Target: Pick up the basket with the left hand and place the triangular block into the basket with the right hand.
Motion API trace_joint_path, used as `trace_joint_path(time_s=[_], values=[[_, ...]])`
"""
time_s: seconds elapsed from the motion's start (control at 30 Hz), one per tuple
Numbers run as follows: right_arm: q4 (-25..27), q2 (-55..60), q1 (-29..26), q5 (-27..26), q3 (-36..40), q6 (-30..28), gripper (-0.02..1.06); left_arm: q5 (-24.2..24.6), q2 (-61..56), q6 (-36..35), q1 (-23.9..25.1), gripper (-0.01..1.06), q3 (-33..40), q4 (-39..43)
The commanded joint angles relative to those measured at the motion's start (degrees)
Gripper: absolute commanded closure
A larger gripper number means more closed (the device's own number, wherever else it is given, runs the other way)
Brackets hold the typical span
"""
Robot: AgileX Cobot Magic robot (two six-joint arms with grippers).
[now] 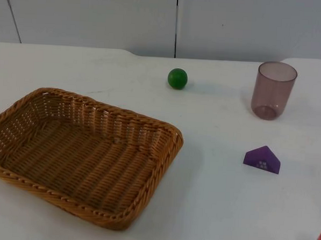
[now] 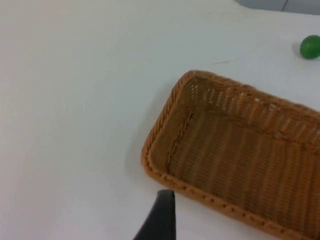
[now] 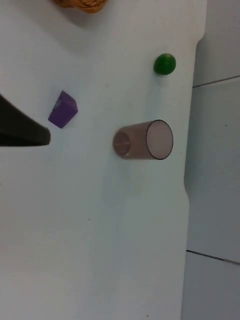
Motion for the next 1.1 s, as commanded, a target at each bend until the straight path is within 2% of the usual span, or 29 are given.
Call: trace_joint_path(time_s=[0.0,0.3,0.63,0.8,0.87,0.93,0.97,1.07], values=[[0.39,4.58,-0.52,-3.24,-1.22,-0.42,-0.01,-2.74,4.54,0.15,0.2,0.23,-1.62,-1.47],[0.18,20.45,-0.52,-5.53,-2.35,-0.42,-0.01,-3.63,18.27,1.71,0.2,0.23,-2.72,-2.51],[0.31,23.23,-0.52,-5.06,-2.35,-0.42,-0.01,-4.62,30.33,7.5,0.2,0.23,-5.34,-2.39],[0.31,23.23,-0.52,-5.06,-2.35,-0.42,-0.01,-4.62,41.26,11.75,0.2,0.23,-11.46,-2.11],[0.31,23.19,-0.52,-4.92,-2.35,-0.42,-0.01,-3.64,49.79,13.08,0.2,0.23,-17.6,-1.79],[0.31,23.19,-0.52,-4.92,-2.35,-0.42,-0.01,-3.09,56.88,17.35,0.2,0.23,-22.3,-1.48],[0.31,23.19,-0.52,-4.92,-2.35,-0.42,-0.01,-3.09,56.88,17.35,0.2,0.23,-22.3,-1.48],[0.2,23.19,-0.52,-4.6,-2.35,-0.42,-0.01,-0.11,65.77,22.5,0.2,0.23,-29.64,1.98]])
